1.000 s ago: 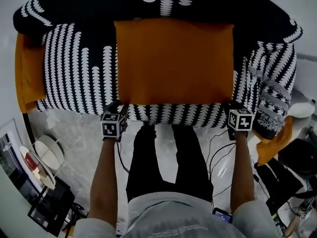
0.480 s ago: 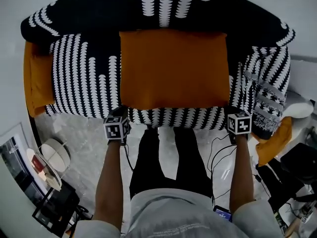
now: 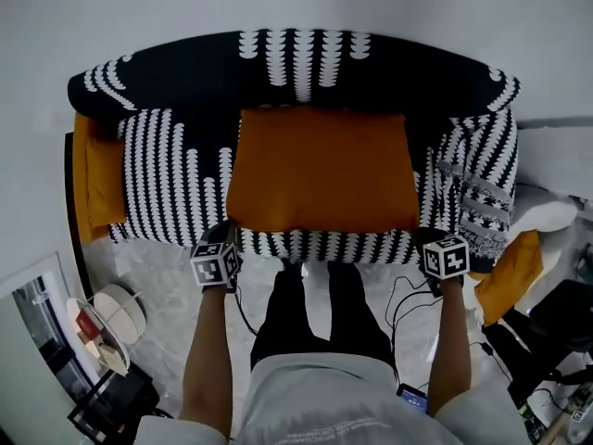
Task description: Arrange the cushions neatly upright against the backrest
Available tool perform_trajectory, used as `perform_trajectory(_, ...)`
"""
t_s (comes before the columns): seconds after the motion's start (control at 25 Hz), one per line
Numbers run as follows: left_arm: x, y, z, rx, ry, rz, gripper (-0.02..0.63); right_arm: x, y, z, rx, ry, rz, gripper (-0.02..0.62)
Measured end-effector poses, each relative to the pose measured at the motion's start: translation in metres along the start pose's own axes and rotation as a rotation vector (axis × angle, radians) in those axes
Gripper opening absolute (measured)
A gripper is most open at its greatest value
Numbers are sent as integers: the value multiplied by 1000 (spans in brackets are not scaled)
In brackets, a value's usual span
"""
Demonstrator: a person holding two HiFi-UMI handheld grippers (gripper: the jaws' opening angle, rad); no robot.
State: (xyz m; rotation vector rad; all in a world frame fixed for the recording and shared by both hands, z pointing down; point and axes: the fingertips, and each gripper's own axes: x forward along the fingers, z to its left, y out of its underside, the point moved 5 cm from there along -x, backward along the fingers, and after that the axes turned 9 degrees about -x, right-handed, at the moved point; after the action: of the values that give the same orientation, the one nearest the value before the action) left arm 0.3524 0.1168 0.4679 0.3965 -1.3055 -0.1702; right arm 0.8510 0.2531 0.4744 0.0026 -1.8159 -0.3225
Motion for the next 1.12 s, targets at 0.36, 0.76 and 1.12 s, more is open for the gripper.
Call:
perform_trajectory(0.36,-37,-75,-25,-17,-21,-105,15,-64,-64,-16,-92,5,-98,18)
perform_trajectory(0.76,-43,-193,-45,-30,22,-248,9,-109,-157,-40,-90,21,-258,17)
perform_trajectory(1.12,-10,-272,-53,80,62,-267,8,-104,-236,-71,-40,137,-338,11)
